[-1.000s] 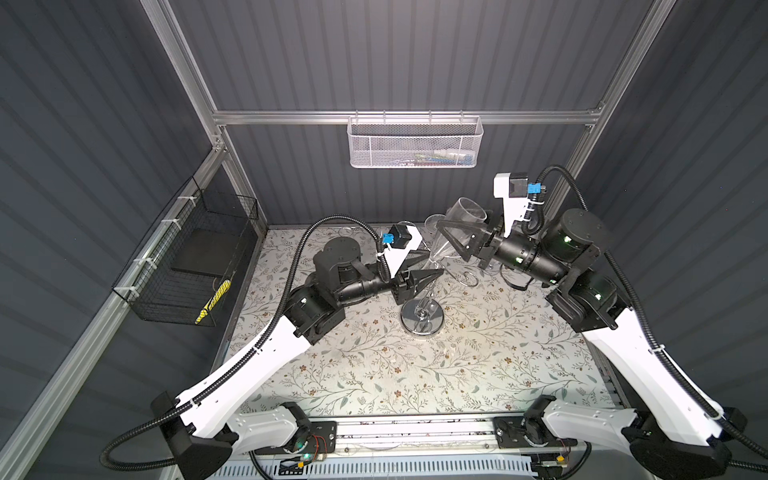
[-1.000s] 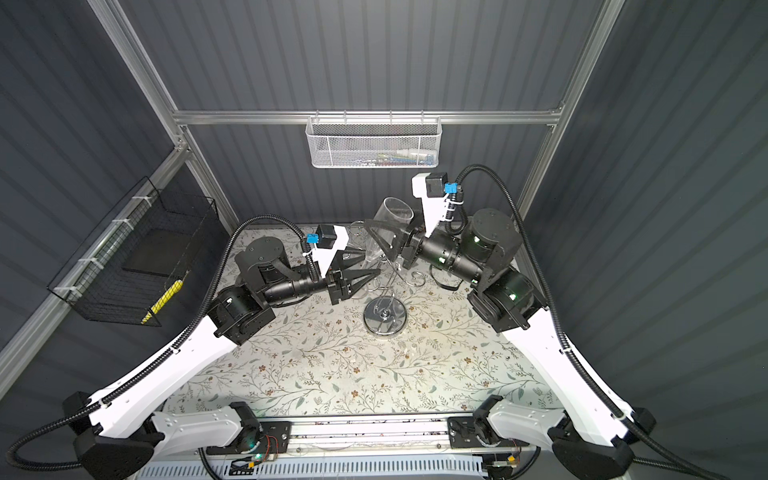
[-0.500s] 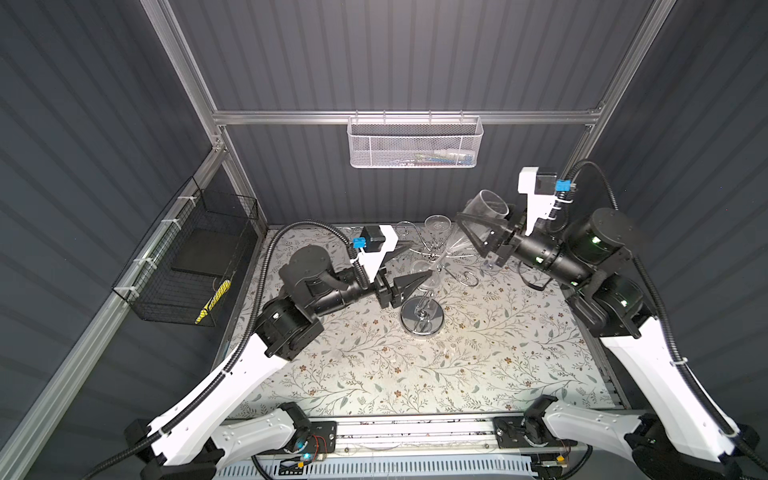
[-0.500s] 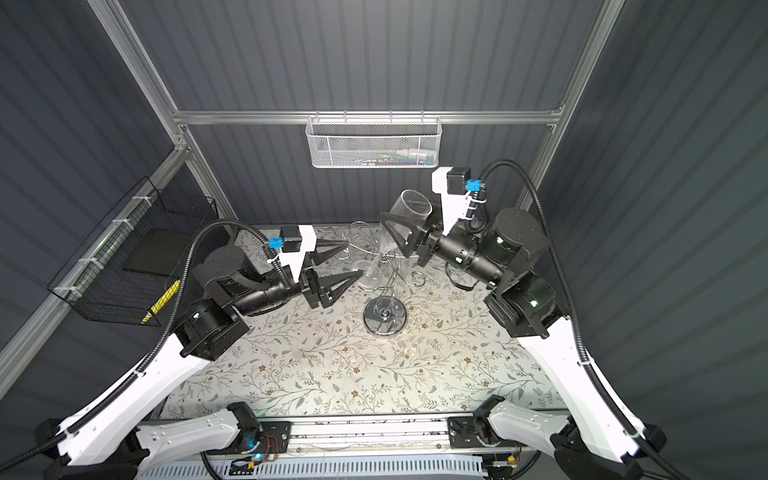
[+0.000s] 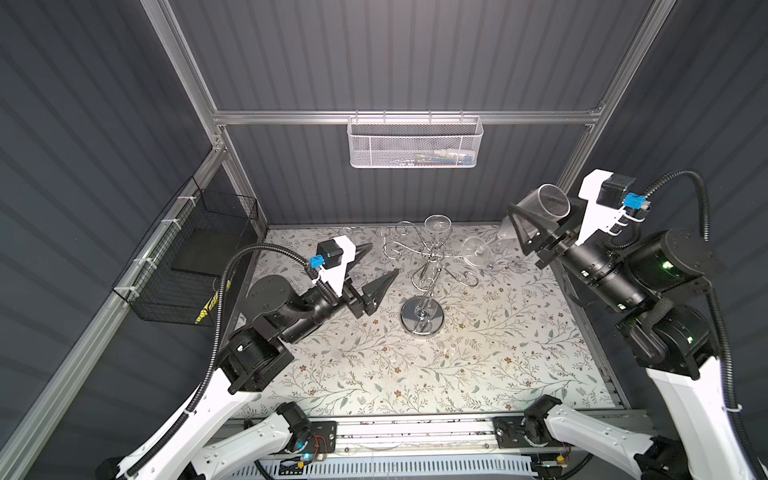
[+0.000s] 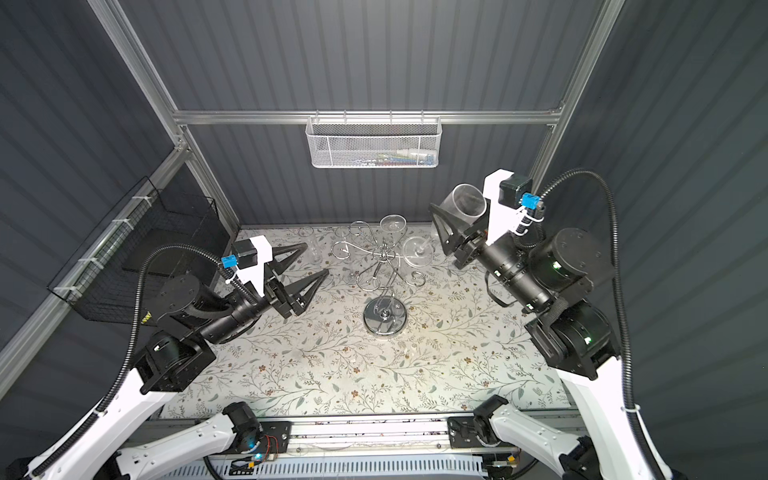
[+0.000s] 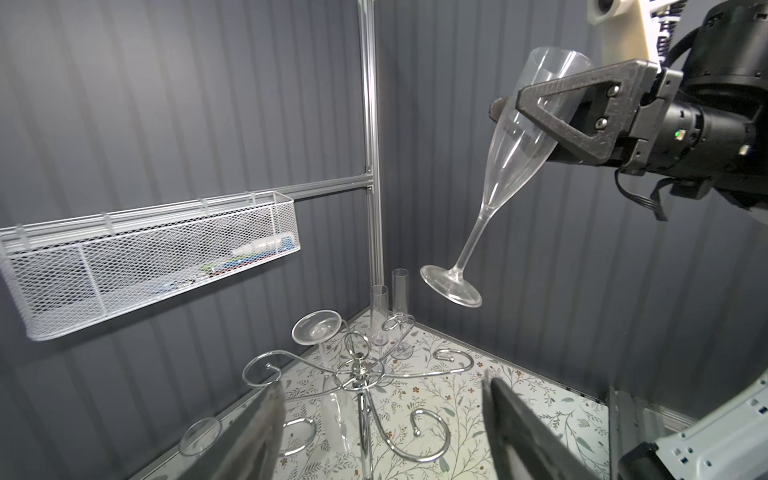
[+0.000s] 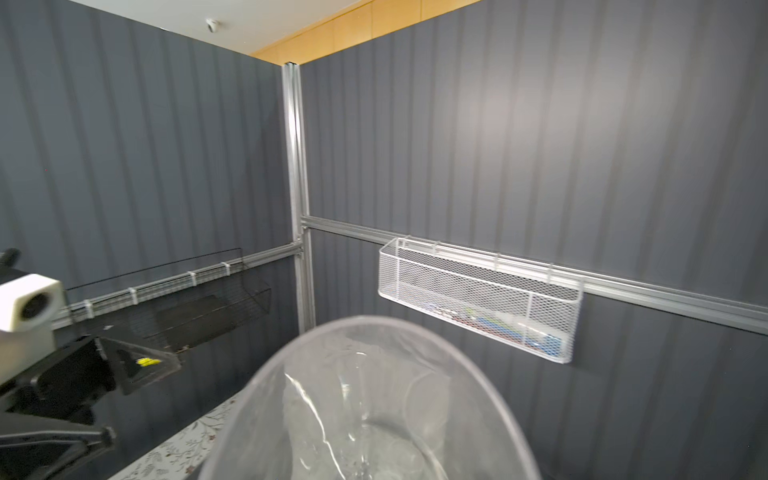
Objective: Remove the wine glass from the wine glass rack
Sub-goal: 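Open the left gripper and draw it back while the right gripper carries the flute down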
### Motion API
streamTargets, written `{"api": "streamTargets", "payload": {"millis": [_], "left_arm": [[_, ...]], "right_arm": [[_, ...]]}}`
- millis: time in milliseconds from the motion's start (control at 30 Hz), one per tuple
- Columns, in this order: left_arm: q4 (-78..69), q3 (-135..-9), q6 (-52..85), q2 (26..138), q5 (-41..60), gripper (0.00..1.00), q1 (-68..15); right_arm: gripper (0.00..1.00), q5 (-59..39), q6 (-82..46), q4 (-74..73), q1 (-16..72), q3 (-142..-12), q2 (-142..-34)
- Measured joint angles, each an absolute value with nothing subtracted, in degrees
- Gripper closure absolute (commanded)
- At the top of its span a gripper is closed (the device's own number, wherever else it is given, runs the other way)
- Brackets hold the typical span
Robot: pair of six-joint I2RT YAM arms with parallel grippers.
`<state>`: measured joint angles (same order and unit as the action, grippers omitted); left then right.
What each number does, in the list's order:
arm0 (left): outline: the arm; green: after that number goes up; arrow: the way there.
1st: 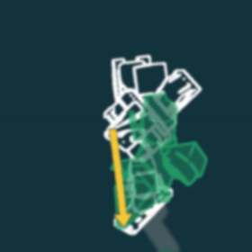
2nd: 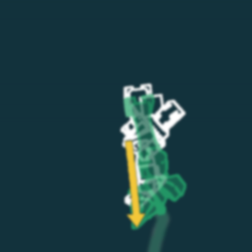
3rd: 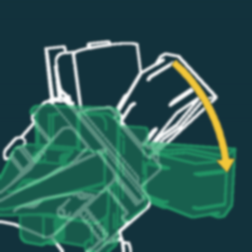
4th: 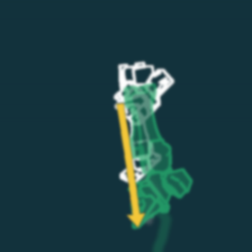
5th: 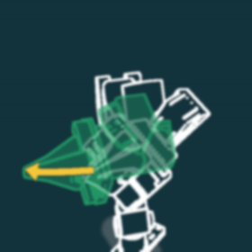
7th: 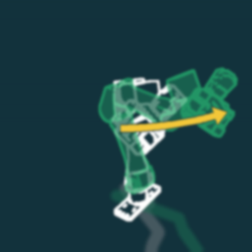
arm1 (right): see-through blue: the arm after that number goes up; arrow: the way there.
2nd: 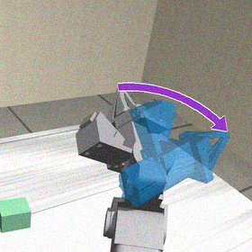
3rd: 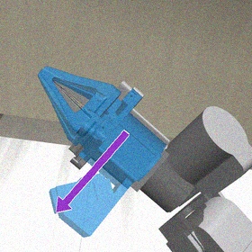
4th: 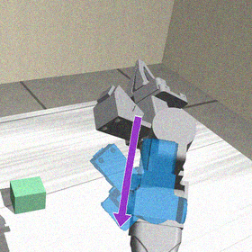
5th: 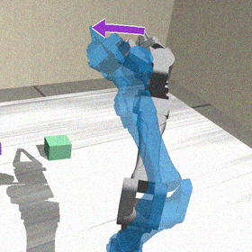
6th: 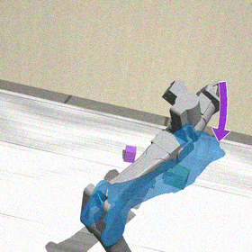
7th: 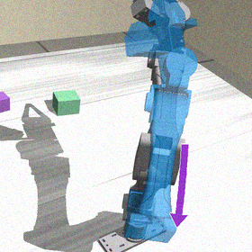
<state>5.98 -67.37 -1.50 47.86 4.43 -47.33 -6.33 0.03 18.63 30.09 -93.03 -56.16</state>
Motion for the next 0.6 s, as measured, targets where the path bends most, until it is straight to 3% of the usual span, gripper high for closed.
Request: {"api": "streamTargets", "payload": {"millis": [267, 600], "left_arm": [[7.73, -66.52, -1.56, 46.04, -0.51, 0.23, -47.33], [8.4, -64.12, -1.58, 45.23, -4.73, 0.22, -47.33]], "right_arm": [[0.56, 0.12, 5.5, 18.87, 24.71, -90.78, -56.82], [0.57, -0.25, 5.08, 15.18, 13.3, -83.13, -58.28]]}}
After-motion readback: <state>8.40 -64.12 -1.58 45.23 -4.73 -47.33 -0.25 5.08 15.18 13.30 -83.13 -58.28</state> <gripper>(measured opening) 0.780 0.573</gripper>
